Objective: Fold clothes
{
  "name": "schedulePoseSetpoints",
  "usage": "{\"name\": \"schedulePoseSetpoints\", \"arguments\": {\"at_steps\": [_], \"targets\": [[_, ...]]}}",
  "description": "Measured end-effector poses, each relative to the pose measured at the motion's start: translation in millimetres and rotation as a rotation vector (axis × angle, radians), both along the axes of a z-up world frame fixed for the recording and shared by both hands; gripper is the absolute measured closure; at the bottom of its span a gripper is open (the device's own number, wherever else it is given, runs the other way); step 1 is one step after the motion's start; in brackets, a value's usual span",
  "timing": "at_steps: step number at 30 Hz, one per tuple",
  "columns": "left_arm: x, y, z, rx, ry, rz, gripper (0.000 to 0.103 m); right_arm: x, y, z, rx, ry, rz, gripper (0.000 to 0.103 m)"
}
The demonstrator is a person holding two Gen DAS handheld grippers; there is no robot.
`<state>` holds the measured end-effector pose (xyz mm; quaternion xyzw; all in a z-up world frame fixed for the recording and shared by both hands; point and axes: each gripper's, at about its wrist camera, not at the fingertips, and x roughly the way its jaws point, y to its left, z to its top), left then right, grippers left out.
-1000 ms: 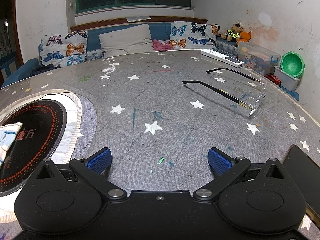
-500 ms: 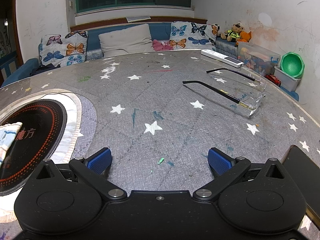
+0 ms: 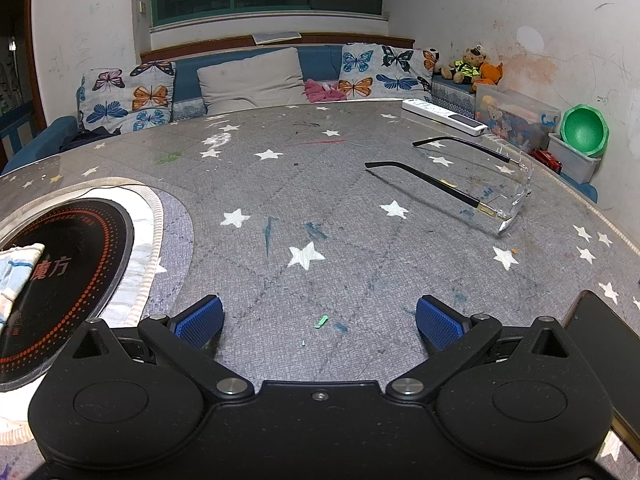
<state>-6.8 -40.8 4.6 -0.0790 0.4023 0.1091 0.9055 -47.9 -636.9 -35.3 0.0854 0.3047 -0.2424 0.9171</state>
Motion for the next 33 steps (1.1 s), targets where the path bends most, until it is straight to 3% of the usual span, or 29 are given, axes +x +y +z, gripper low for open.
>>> {"name": "schedulePoseSetpoints", "arguments": {"at_steps": [11, 33], "targets": [[-7.9, -8.0, -1.1, 0.013, 0.047, -0.026, 0.000, 0.2, 0.3, -0.1, 0.000, 0.000, 0.000, 0.000], [-6.5, -9.5, -0.8, 0.044, 0.051, -0.036, 0.000, 0.2, 0.5, -0.1, -0.001, 0.000, 0.000, 0.000]]}}
